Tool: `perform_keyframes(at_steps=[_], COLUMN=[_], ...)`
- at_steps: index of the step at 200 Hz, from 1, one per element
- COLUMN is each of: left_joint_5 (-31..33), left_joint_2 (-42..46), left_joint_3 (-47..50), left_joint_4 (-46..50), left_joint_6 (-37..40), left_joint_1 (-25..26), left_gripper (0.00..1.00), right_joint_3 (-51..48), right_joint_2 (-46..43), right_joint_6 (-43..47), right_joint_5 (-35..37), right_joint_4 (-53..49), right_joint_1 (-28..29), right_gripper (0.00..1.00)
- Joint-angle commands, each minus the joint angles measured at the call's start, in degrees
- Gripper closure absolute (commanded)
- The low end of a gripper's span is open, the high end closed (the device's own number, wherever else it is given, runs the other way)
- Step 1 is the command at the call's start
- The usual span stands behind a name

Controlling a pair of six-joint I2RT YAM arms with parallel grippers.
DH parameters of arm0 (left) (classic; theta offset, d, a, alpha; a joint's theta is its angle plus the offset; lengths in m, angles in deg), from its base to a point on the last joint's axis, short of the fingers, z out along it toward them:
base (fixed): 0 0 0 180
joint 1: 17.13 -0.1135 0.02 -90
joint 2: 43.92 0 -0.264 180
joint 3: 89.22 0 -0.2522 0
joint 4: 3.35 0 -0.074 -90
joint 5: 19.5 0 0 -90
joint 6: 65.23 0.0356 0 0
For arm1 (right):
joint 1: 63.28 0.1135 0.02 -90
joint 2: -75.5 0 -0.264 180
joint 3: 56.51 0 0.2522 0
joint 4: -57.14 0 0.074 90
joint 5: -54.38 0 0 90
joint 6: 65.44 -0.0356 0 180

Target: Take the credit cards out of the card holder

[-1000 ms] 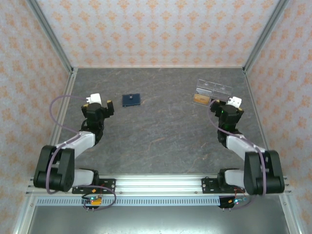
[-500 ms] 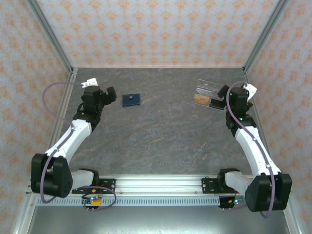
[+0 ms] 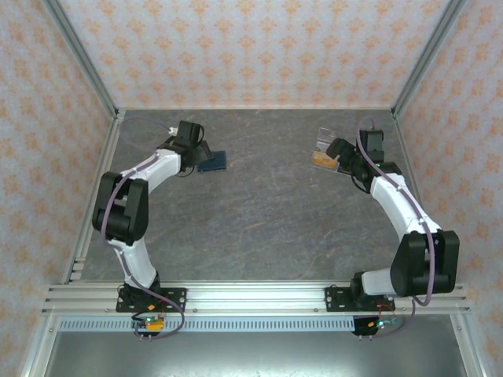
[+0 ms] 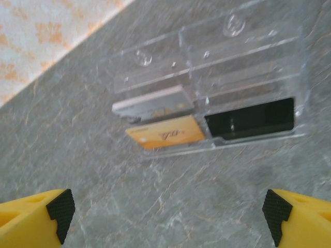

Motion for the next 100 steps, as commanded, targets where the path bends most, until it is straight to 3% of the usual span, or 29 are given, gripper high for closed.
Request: perform_keyframes(at_steps=[1, 27, 71, 100], left_joint_5=[2.2, 1.6, 3.2, 1.4], left_joint_2=[-3.5, -9.3, -15.0, -17.1], left_joint_3=[-5.6, -11.2, -17.0, -19.5], left_joint_4=[6.5, 9.8, 12.4, 13.6], left_joint_6=[-1.2, 0.3, 2.7, 4.0], left_joint_1=[-0.2, -0.2, -0.4, -0.3], left_gripper=[0.28, 0.34, 0.57, 0.62], right_joint_3=[1.9, 2.0, 2.0, 2.5], right_joint_2=[0.6, 0.7, 0.8, 1.3], right_joint_6=[-0.1, 0.7, 1.4, 1.7], right_joint_5=[-3.7, -3.7, -5.7, -5.5], right_joint_4=[-3.0, -4.0, -4.2, -4.4], right_joint_1=[1.0, 1.6, 2.2, 2.8], right_gripper=[0.04, 0.04, 0.04, 0.04])
